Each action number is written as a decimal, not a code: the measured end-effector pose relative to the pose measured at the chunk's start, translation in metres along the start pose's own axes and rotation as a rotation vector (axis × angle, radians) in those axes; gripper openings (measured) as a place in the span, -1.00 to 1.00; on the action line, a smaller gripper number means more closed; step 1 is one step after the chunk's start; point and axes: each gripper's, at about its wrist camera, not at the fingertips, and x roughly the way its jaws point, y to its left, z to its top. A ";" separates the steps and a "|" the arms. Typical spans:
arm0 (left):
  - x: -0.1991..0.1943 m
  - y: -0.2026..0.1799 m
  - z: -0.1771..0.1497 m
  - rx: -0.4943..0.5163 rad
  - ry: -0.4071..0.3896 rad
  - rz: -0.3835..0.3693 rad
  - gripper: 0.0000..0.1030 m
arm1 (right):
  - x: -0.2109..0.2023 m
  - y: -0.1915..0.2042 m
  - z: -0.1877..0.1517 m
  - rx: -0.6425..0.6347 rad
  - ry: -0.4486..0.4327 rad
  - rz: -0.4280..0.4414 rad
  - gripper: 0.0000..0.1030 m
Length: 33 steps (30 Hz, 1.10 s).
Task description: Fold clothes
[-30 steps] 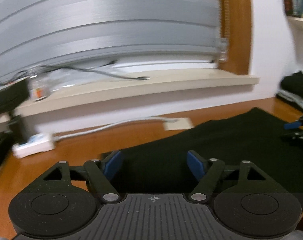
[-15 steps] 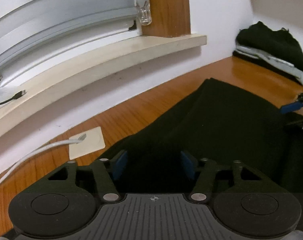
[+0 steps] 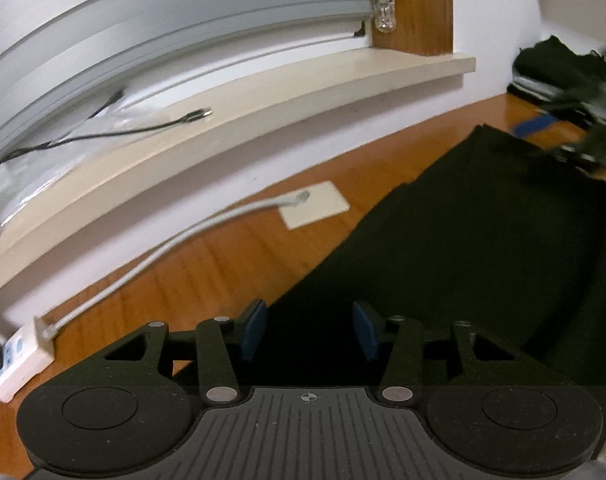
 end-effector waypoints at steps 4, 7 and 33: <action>-0.008 0.010 -0.015 -0.012 -0.005 -0.020 -0.02 | 0.051 0.003 0.018 -0.038 0.051 0.101 0.04; -0.014 0.013 -0.026 -0.012 -0.015 -0.040 -0.09 | 0.069 0.005 0.021 -0.051 0.071 0.139 0.04; -0.045 0.043 -0.033 -0.167 -0.109 0.144 -0.28 | 0.051 0.020 0.038 -0.077 -0.090 -0.053 -0.31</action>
